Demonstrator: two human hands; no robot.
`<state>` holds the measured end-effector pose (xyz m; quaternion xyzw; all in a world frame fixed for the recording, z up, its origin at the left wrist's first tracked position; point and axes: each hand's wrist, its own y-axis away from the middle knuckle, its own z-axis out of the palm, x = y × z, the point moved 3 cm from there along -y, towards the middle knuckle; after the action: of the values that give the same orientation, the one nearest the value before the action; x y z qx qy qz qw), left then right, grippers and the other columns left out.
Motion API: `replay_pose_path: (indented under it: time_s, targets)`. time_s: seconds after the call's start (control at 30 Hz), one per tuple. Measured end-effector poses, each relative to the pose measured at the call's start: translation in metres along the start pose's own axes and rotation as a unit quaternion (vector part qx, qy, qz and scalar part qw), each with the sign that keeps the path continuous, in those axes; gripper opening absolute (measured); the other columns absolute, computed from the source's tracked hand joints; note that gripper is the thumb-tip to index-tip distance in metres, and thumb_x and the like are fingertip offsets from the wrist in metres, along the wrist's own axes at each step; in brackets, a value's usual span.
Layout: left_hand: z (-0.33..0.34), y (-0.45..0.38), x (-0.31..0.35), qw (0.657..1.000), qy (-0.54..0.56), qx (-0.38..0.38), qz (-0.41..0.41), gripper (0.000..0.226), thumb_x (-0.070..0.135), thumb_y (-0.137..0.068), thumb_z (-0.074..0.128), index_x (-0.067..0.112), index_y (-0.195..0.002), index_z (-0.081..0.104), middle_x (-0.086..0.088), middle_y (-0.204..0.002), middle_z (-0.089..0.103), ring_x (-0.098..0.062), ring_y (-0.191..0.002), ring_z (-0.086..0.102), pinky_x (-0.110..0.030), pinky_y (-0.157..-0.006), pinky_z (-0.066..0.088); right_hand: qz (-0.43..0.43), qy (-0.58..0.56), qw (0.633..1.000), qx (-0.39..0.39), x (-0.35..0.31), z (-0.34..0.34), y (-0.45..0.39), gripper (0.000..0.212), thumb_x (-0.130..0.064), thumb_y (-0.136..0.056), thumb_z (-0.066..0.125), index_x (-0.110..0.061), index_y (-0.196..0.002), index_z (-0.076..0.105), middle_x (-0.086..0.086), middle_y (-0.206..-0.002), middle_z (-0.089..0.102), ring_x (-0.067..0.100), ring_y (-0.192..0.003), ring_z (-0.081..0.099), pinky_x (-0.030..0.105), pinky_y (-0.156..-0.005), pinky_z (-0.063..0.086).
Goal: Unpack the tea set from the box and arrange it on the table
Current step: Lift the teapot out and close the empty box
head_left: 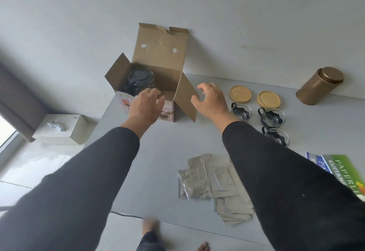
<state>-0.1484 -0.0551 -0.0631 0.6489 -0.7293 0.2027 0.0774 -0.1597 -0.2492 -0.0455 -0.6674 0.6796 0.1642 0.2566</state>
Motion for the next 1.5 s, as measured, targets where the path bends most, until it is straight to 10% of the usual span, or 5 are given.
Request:
replay_pose_path:
  time_s: [0.33, 0.73, 1.03, 1.17, 1.5]
  targets:
    - [-0.026, -0.086, -0.099, 0.992, -0.105, -0.028, -0.063, 0.040, 0.012, -0.091, 0.050, 0.011, -0.131, 0.048, -0.009, -0.146, 0.033, -0.027, -0.143, 0.019, -0.046, -0.112, 0.021, 0.051, -0.039, 0.993, -0.101, -0.099, 0.082, -0.053, 0.025, -0.026, -0.089, 0.057, -0.011, -0.108, 0.064, 0.002, -0.103, 0.066, 0.017, -0.094, 0.059, 0.017, -0.067, 0.042]
    - [-0.004, -0.101, -0.150, 0.983, 0.066, -0.119, -0.127, 0.018, 0.012, -0.095, 0.043, 0.006, -0.109, 0.052, -0.013, -0.113, 0.056, -0.031, -0.101, 0.050, -0.036, -0.077, 0.041, 0.235, -0.103, 0.940, -0.226, -0.148, 0.150, -0.083, 0.038, -0.034, -0.090, 0.059, -0.004, -0.113, 0.064, 0.011, -0.111, 0.066, 0.025, -0.097, 0.060, 0.028, -0.075, 0.043]
    - [0.022, -0.087, -0.158, 0.870, 0.372, -0.181, -0.267, 0.045, 0.036, -0.101, 0.024, 0.008, -0.123, 0.051, -0.016, -0.124, 0.057, -0.031, -0.114, 0.054, -0.040, -0.098, 0.044, 0.342, -0.117, 0.908, -0.214, -0.164, 0.162, -0.096, 0.053, -0.039, -0.096, 0.050, -0.004, -0.136, 0.044, 0.014, -0.135, 0.050, 0.029, -0.119, 0.051, 0.033, -0.093, 0.041]
    - [0.023, -0.090, -0.159, 0.828, 0.453, -0.177, -0.279, 0.029, 0.023, -0.102, 0.027, 0.013, -0.083, 0.047, -0.007, -0.080, 0.051, -0.027, -0.088, 0.052, -0.034, -0.076, 0.040, 0.407, -0.153, 0.886, -0.163, -0.165, 0.169, -0.091, 0.052, -0.048, -0.085, 0.061, -0.011, -0.120, 0.054, 0.006, -0.107, 0.060, 0.024, -0.085, 0.055, 0.028, -0.073, 0.042]
    - [0.023, -0.091, -0.164, 0.811, 0.489, -0.196, -0.254, 0.032, 0.023, -0.102, 0.028, 0.004, -0.108, 0.054, -0.017, -0.106, 0.058, -0.030, -0.098, 0.057, -0.039, -0.090, 0.045, 0.460, -0.182, 0.866, -0.074, -0.172, 0.181, -0.090, 0.039, -0.046, -0.070, 0.068, -0.016, -0.064, 0.044, 0.003, -0.066, 0.052, 0.026, -0.088, 0.064, 0.039, -0.096, 0.047]
